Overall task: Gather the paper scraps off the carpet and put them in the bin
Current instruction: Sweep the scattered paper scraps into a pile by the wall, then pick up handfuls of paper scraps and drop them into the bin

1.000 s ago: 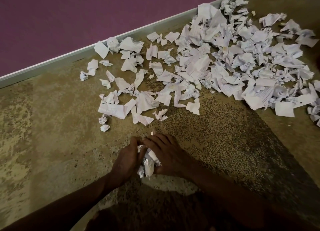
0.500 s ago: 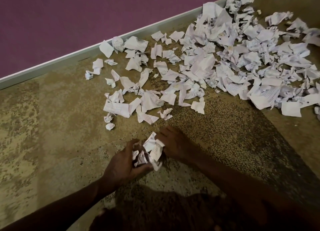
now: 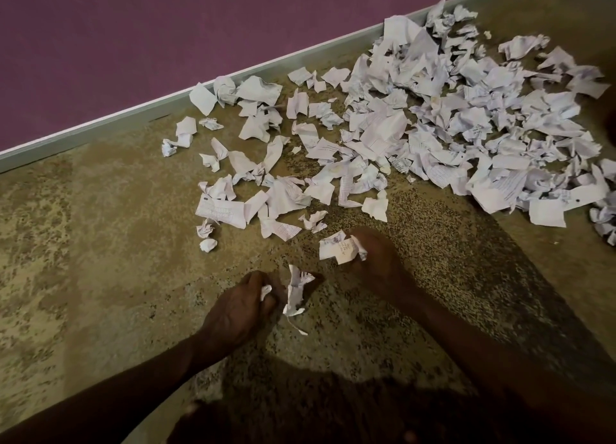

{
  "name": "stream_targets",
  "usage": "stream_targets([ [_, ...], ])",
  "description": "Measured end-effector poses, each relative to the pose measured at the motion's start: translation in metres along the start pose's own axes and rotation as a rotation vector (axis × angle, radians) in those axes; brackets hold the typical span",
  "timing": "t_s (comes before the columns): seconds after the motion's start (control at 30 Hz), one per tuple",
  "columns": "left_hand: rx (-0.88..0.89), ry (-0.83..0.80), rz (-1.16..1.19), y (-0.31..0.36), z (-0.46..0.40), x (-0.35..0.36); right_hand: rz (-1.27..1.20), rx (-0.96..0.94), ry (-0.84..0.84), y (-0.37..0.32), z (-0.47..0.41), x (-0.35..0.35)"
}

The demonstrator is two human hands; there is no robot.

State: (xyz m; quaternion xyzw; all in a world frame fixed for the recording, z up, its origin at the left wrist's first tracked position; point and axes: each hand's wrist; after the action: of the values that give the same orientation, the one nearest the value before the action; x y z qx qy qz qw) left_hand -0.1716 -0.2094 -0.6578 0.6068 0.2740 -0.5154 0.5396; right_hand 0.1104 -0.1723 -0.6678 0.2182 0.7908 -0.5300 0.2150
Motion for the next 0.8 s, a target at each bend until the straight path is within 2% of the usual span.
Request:
stream_targets([
  [0.13, -0.175, 0.002, 0.066, 0.000, -0.010, -0.009, -0.044, 0.047, 0.015, 0.003, 0.002, -0.011],
  [0.2, -0.207, 0.004, 0.111, 0.005, -0.013, -0.015, -0.050, 0.051, 0.033, 0.007, 0.006, -0.012],
  [0.33, -0.219, -0.005, 0.238, 0.030, -0.014, -0.021, -0.021, 0.046, 0.072, 0.012, 0.009, -0.013],
  [0.43, -0.122, 0.032, 0.302, 0.055, -0.014, -0.014, 0.004, 0.048, 0.083, 0.017, 0.016, -0.010],
  [0.53, -0.079, 0.045, 0.209, 0.070, -0.016, 0.008, 0.030, 0.103, 0.044, 0.023, 0.023, -0.006],
  [0.6, -0.110, -0.024, 0.057, 0.076, -0.014, 0.024, 0.028, 0.125, 0.021, 0.024, 0.025, -0.004],
  [0.67, -0.072, -0.049, -0.082, 0.078, -0.008, 0.035, 0.020, 0.122, 0.014, 0.022, 0.024, -0.004],
  [0.8, -0.020, 0.008, 0.010, 0.070, -0.008, 0.038, 0.028, 0.087, 0.023, 0.017, 0.020, -0.007],
])
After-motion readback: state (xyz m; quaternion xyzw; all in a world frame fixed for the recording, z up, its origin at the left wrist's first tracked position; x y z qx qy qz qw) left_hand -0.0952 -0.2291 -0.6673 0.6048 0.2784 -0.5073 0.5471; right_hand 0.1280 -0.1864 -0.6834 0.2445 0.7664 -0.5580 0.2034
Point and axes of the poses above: each hand's wrist, its own z-axis away from the middle knuckle, its own x-axis out of the palm, y = z × x, and after that the axes turned 2 degrees about y, right-handed
